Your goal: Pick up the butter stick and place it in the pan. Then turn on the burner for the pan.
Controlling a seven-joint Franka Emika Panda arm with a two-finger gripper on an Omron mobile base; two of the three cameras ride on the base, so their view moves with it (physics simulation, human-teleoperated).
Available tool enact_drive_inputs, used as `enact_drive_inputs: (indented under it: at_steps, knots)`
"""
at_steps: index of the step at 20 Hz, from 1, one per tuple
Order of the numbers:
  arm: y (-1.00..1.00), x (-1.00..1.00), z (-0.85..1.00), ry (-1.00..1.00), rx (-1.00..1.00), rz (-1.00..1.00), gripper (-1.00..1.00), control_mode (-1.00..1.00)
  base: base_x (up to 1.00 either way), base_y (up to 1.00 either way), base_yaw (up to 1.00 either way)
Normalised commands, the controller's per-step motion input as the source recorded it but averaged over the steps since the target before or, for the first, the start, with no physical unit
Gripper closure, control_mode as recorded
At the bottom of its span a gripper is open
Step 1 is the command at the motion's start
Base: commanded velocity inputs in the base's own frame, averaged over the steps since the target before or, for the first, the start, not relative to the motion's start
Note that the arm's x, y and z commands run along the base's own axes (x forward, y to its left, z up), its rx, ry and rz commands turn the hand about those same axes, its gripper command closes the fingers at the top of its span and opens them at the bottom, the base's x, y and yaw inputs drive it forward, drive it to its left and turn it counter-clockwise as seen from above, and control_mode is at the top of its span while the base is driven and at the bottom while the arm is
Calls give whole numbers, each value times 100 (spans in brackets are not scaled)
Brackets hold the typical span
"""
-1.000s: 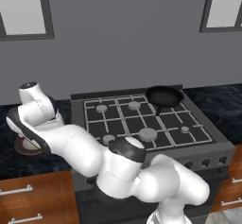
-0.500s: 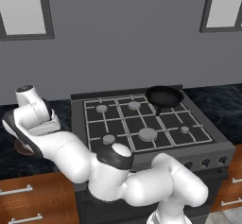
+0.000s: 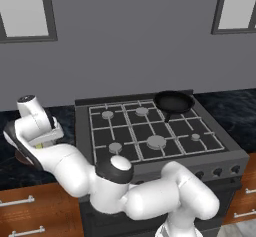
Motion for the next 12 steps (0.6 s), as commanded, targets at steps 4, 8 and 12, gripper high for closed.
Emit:
enact_drive_inputs:
  at_steps: [4,8,12]
  knots:
    - [4,19,-30,-4,0,8,-100,-100,0,0,0]
    - [17,25,-21,-2,1,9,-100,-100,0,0,0]
    - [30,29,-18,0,4,7,-100,-100,0,0,0]
